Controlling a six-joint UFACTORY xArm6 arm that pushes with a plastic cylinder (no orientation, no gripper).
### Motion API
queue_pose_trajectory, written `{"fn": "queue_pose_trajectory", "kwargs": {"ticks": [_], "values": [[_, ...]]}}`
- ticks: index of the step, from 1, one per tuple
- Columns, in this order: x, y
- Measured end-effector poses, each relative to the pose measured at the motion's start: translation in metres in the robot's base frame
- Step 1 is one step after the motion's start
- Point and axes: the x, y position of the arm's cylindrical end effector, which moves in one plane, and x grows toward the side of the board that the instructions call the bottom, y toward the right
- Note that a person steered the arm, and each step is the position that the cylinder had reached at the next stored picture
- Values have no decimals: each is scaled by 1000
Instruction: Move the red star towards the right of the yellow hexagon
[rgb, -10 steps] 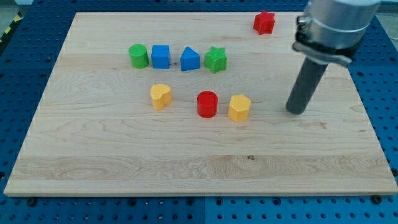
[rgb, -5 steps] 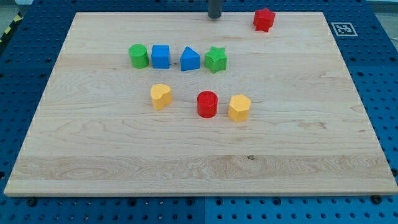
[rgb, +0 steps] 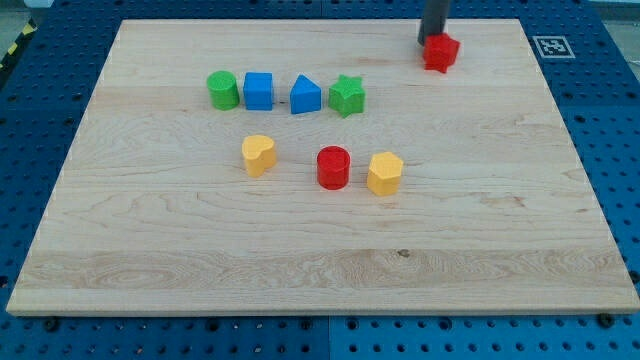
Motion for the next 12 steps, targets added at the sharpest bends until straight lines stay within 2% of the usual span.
{"fn": "queue_pose_trajectory", "kwargs": {"ticks": [5, 6, 7, 8, 11, 12], "values": [[187, 50], [189, 50], [163, 50], [156, 50], [190, 16], [172, 16]]}}
